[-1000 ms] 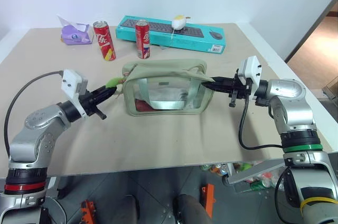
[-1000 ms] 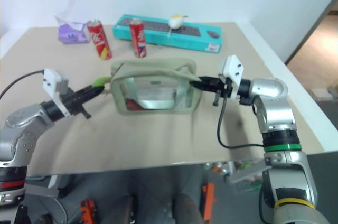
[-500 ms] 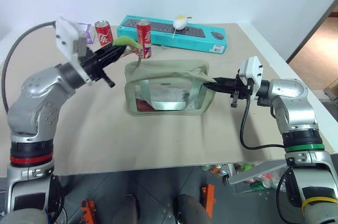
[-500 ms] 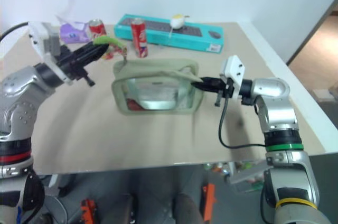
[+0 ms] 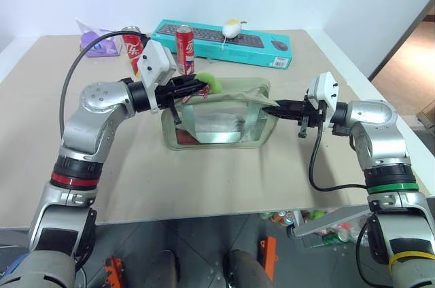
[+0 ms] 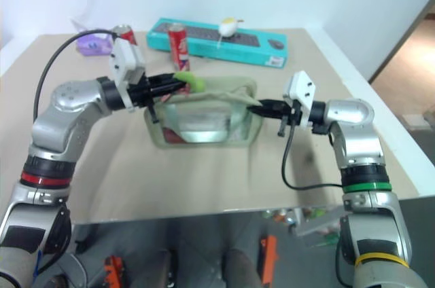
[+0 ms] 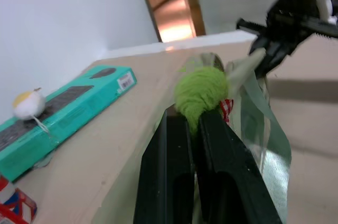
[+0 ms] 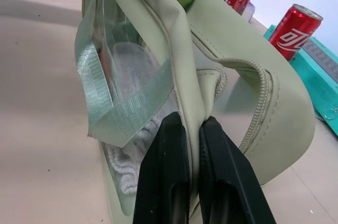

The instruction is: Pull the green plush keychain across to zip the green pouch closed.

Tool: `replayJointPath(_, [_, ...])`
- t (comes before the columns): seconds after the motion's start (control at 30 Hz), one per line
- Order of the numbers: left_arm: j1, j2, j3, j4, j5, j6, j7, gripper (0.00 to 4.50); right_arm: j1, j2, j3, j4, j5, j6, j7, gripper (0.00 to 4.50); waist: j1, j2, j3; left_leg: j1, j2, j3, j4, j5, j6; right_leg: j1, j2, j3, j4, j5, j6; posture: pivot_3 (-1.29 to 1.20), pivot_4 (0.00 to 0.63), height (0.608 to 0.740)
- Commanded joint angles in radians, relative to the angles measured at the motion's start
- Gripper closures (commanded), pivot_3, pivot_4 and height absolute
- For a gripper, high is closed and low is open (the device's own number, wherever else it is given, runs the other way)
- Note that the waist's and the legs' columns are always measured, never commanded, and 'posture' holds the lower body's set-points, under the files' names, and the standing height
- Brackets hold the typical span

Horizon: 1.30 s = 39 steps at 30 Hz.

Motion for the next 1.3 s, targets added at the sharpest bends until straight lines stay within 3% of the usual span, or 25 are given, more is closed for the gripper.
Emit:
replayJointPath(0.03, [-0.031, 0.032, -0.002, 0.015, 0.014, -0.01, -0.059, 4.47, -0.019, -0.023, -0.021, -0.009, -0.003, -0.015, 0.001, 4.5, 0.0, 0.0, 0.0, 0.0, 0.0, 0.0, 0.0, 0.0, 0.0, 0.0, 0.0, 0.0, 0.0, 0.0, 0.0, 0.0, 0.15, 0.74])
replayJointPath(0.23, [-0.053, 0.074, 0.021, 0.031, 0.003, 0.015, -0.13, 2.74, -0.014, -0.022, -0.022, -0.015, -0.002, -0.017, -0.004, 4.5, 0.0, 0.0, 0.0, 0.0, 0.0, 0.0, 0.0, 0.0, 0.0, 0.0, 0.0, 0.0, 0.0, 0.0, 0.0, 0.0, 0.15, 0.74])
replayJointPath(0.4, [-0.023, 0.13, 0.058, -0.004, -0.024, 0.031, -0.175, 1.02, -0.014, -0.021, -0.021, -0.011, -0.003, -0.022, -0.004, 4.5, -0.001, 0.0, 0.0, 0.0, 0.0, 0.0, 0.0, 0.0, 0.0, 0.0, 0.0, 0.0, 0.0, 0.0, 0.0, 0.0, 0.15, 0.74])
replayJointPath(0.77, [0.154, 0.252, 0.164, -0.122, -0.043, 0.091, -0.143, 1.02, -0.058, -0.002, -0.001, 0.053, -0.014, -0.052, 0.011, 4.5, -0.001, 0.0, 0.0, 0.0, 0.0, 0.0, 0.0, 0.0, 0.0, 0.0, 0.0, 0.0, 0.0, 0.0, 0.0, 0.0, 0.15, 0.74])
replayJointPath(1.2, [0.299, 0.207, 0.226, -0.253, -0.102, 0.161, -0.007, 1.02, -0.08, 0.001, 0.002, 0.098, -0.027, -0.077, 0.03, 4.5, -0.002, 0.0, 0.0, 0.001, 0.001, 0.0, 0.0, 0.0, 0.0, 0.0, 0.0, 0.0, 0.0, 0.0, 0.0, 0.0, 0.15, 0.74])
replayJointPath(1.3, [0.32, 0.173, 0.314, -0.29, -0.208, 0.244, 0.057, 1.02, -0.07, -0.005, -0.001, 0.091, -0.024, -0.072, 0.031, 4.5, -0.003, 0.0, 0.0, 0.001, 0.001, 0.0, 0.0, 0.0, 0.0, 0.0, 0.0, 0.0, 0.0, 0.0, 0.0, 0.0, 0.15, 0.74])
